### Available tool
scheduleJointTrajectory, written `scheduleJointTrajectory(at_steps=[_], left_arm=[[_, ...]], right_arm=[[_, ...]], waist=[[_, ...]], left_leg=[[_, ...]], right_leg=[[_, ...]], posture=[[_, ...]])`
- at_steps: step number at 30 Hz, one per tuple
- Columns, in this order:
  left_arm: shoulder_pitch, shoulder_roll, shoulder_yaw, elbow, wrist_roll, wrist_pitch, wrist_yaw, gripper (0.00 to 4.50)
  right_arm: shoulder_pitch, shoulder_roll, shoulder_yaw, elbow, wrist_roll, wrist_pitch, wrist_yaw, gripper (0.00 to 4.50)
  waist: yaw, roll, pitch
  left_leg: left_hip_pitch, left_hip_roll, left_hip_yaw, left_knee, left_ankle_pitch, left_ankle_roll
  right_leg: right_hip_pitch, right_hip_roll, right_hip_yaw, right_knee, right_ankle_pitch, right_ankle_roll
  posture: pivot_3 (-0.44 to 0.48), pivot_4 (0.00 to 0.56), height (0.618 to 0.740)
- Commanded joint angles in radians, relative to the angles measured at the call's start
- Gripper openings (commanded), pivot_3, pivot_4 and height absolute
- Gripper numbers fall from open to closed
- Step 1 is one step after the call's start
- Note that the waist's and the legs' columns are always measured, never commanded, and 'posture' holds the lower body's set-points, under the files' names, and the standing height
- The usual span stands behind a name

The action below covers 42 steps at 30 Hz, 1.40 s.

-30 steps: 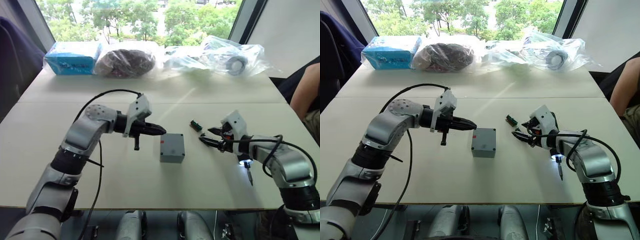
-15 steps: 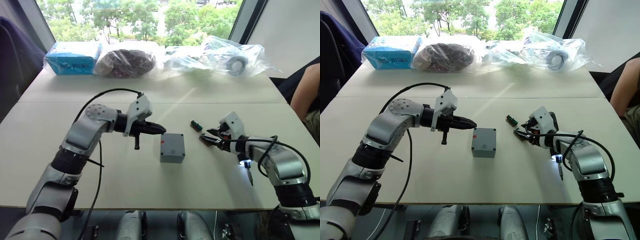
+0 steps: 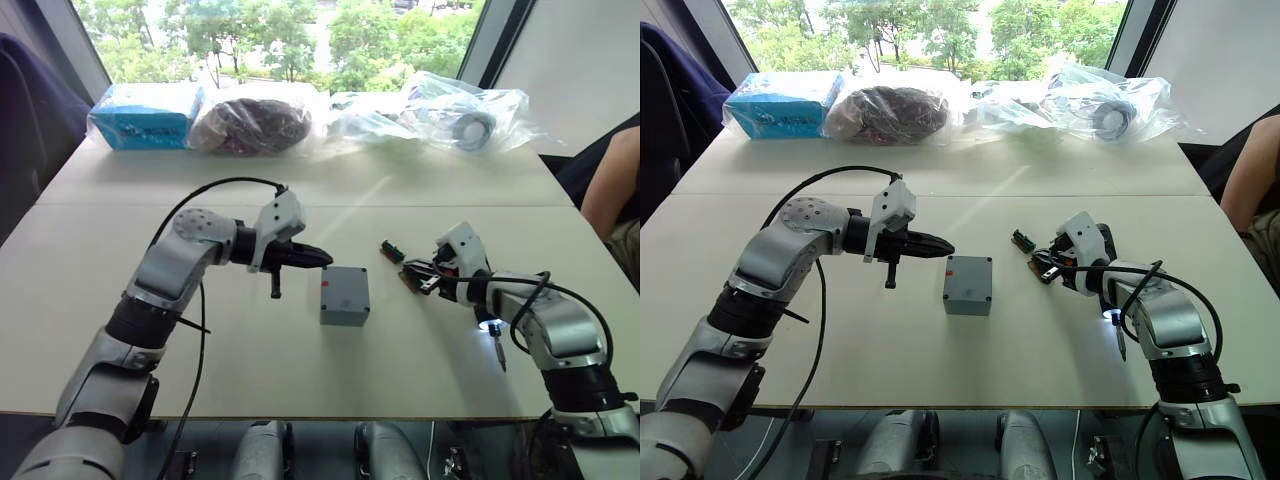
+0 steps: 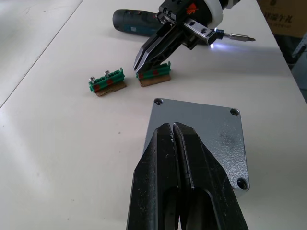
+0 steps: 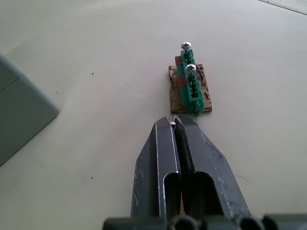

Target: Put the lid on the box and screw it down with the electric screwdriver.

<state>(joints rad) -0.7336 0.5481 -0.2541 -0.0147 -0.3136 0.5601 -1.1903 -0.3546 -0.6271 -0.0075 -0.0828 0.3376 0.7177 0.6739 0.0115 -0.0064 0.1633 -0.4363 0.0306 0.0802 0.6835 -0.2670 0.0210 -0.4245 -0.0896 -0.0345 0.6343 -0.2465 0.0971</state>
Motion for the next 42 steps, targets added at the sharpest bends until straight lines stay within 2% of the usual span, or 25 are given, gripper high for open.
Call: scheduleJointTrajectory(at_steps=[1,11,16,20,23,42], left_arm=[[-0.008,0.000,0.007,-0.006,0.001,-0.019,0.001,0.00],[-0.001,-0.002,0.012,0.007,0.000,-0.017,0.006,0.00],[0.010,0.018,0.024,0.007,-0.005,-0.011,-0.002,0.00],[0.037,0.059,0.033,-0.009,-0.011,-0.003,-0.021,0.00],[0.042,0.062,0.039,0.008,0.004,-0.008,0.013,0.00],[0.065,0.065,0.055,-0.073,-0.043,0.056,0.038,0.00]], right_arm=[[-0.002,-0.006,-0.028,-0.029,0.003,-0.026,0.004,0.03],[-0.023,-0.037,-0.085,-0.075,0.029,-0.047,0.030,0.03],[-0.065,-0.053,-0.105,-0.162,0.099,0.018,0.063,0.03],[-0.086,-0.015,-0.061,-0.273,0.170,0.098,0.061,0.03],[-0.080,0.013,-0.017,-0.312,0.173,0.116,0.045,0.03],[-0.043,0.024,0.066,-0.280,0.146,0.084,0.050,0.03]], waist=[[0.000,0.000,0.000],[0.000,0.000,0.000],[0.000,0.000,0.000],[-0.004,0.000,0.000],[-0.002,0.000,0.000],[0.000,0.000,0.000]], left_leg=[[0.000,0.000,0.000,0.000,0.000,0.000],[0.000,0.000,0.000,0.000,0.000,0.000],[0.000,0.000,0.000,0.000,0.000,0.000],[0.000,0.001,0.000,0.000,0.000,0.000],[0.000,0.001,-0.001,0.000,0.000,0.000],[0.000,0.001,0.000,0.000,0.000,0.000]], right_leg=[[0.000,0.000,0.000,0.000,0.000,0.000],[0.000,0.000,0.000,0.000,0.000,0.000],[0.000,0.000,0.000,0.000,0.000,0.000],[0.000,0.001,0.000,0.000,0.000,0.000],[0.000,0.001,0.000,0.001,0.000,0.000],[0.000,0.001,0.001,0.001,0.000,0.000]], posture=[[0.000,0.150,0.740],[0.000,0.150,0.740],[0.000,0.150,0.740],[0.000,0.150,0.740],[0.000,0.150,0.740],[0.000,0.150,0.740]])
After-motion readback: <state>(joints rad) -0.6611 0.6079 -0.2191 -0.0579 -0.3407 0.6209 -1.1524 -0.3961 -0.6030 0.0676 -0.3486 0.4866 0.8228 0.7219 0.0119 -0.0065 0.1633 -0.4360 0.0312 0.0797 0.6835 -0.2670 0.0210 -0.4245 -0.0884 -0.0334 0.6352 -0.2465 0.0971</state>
